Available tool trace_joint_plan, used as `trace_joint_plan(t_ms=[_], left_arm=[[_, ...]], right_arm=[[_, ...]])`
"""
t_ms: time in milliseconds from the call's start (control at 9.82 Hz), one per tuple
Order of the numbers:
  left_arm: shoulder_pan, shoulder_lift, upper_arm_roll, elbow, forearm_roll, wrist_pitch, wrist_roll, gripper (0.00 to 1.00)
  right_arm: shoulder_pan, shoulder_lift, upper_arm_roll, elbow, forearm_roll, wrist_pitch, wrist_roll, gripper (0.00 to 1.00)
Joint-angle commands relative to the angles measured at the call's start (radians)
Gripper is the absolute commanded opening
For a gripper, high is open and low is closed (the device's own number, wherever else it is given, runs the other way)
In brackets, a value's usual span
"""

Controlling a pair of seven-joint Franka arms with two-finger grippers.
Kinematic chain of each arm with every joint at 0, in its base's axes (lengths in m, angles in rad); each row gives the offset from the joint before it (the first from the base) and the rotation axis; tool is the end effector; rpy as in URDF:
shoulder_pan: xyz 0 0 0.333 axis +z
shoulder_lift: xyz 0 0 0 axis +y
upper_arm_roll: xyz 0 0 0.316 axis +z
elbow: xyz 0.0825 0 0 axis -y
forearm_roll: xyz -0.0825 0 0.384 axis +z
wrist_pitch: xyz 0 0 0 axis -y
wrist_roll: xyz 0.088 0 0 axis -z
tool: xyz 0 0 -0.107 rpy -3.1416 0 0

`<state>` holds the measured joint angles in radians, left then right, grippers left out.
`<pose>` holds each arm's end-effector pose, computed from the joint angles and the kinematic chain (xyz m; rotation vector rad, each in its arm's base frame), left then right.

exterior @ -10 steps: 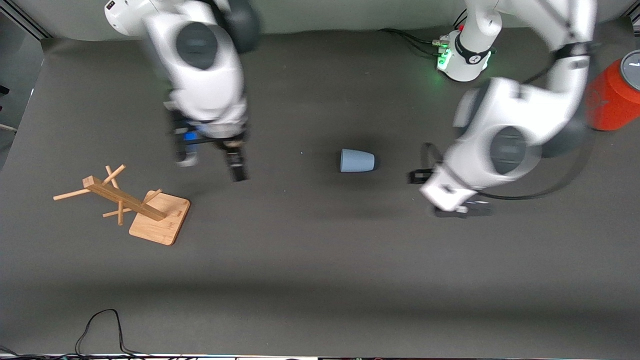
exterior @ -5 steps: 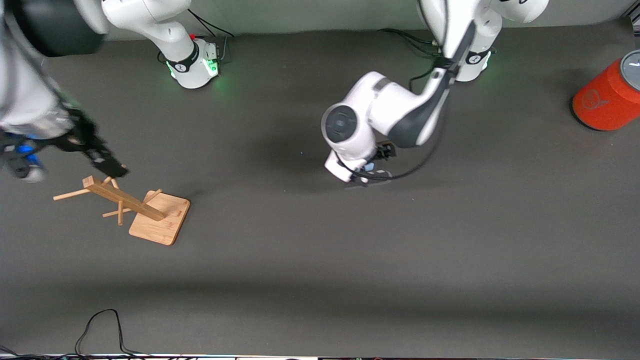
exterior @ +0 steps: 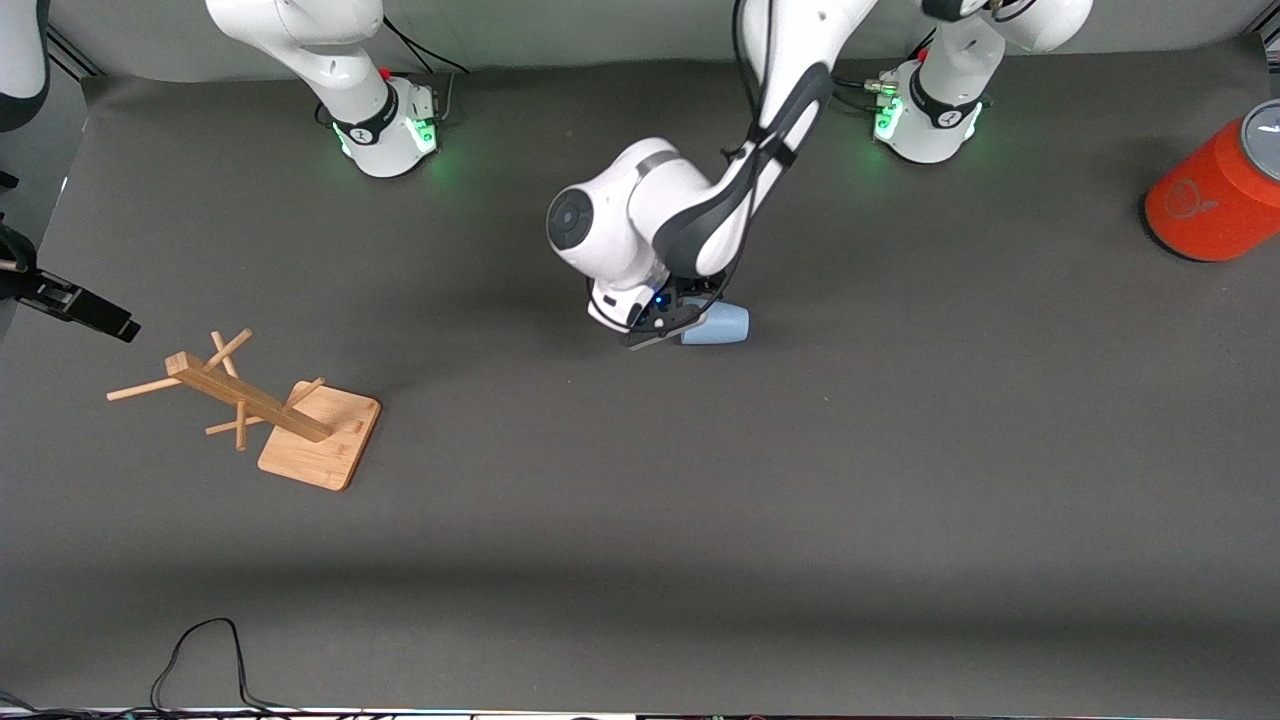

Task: Rotate and upright cup with both arms
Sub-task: 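Grasp the cup rim with the left gripper while the right gripper withdraws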

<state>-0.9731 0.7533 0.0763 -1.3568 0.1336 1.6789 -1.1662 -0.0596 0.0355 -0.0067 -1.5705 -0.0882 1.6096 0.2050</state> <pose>0.4295 -0.5326 0.2492 -2.6627 -0.2896 0.0854 0.5669 -0.0467 0.6085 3.0263 -0.4080 0.0148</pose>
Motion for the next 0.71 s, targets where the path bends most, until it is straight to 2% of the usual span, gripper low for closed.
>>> trace_joint_plan(t_ms=[0, 305, 407, 509, 611], left_arm=[[-0.038, 0.069, 0.019, 0.065, 0.050, -0.048, -0.061, 1.00], [-0.059, 0.115, 0.019, 0.065, 0.078, -0.077, -0.078, 1.00], [-0.061, 0.115, 0.017, 0.065, 0.077, -0.087, -0.079, 0.85], [-0.059, 0.115, 0.017, 0.068, 0.071, -0.108, -0.079, 0.28], [-0.058, 0.115, 0.017, 0.070, 0.070, -0.120, -0.078, 0.00]], right_arm=[[-0.012, -0.019, 0.010, -0.014, 0.005, 0.029, -0.194, 1.00], [-0.005, -0.022, 0.010, -0.016, 0.037, 0.032, -0.202, 1.00], [-0.005, -0.020, 0.010, -0.017, 0.068, 0.032, -0.219, 1.00], [-0.005, -0.020, 0.008, -0.017, 0.085, 0.035, -0.249, 1.00], [-0.003, -0.019, 0.008, -0.019, 0.085, 0.049, -0.254, 1.00]])
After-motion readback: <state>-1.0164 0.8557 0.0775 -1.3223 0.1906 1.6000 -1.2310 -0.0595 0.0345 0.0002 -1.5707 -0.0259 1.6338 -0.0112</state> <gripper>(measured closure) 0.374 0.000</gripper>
